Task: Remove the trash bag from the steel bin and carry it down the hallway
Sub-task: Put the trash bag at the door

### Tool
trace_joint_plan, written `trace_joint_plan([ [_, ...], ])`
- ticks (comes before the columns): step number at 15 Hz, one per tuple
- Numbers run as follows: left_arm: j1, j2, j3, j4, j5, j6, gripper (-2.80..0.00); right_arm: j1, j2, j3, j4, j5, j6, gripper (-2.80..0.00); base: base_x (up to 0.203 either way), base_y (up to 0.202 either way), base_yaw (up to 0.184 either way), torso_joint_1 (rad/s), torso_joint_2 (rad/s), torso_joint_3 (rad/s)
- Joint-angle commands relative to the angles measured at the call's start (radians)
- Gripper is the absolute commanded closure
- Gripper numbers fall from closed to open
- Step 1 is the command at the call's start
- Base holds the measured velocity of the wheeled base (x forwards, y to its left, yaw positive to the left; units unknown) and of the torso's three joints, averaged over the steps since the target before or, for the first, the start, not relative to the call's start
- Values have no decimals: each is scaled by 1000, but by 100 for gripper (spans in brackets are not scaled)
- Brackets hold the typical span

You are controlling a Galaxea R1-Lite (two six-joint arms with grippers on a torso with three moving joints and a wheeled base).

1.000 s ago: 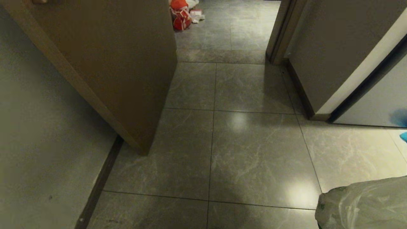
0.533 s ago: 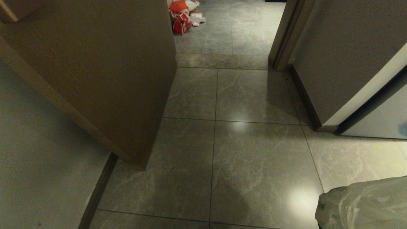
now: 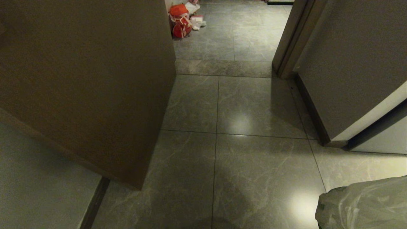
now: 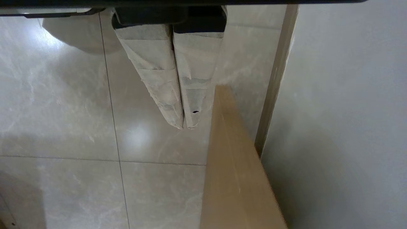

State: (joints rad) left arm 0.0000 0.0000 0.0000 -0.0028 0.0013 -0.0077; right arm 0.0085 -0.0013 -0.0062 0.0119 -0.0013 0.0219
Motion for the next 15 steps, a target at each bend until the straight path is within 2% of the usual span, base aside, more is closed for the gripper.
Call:
trace_joint_plan([
  [1, 0, -2, 0, 0, 0, 0, 0, 1, 1, 0, 0, 0, 0, 0, 192, 0, -1, 2, 3, 2],
  [3, 0, -1, 0, 0, 0, 1, 0, 1, 1, 0, 0, 0, 0, 0, 153, 0, 2, 1, 6, 4],
  [15, 0, 0, -3, 4, 0, 31, 0, -1, 1, 0, -1, 0, 0, 0, 1, -5, 1, 0, 1, 0],
])
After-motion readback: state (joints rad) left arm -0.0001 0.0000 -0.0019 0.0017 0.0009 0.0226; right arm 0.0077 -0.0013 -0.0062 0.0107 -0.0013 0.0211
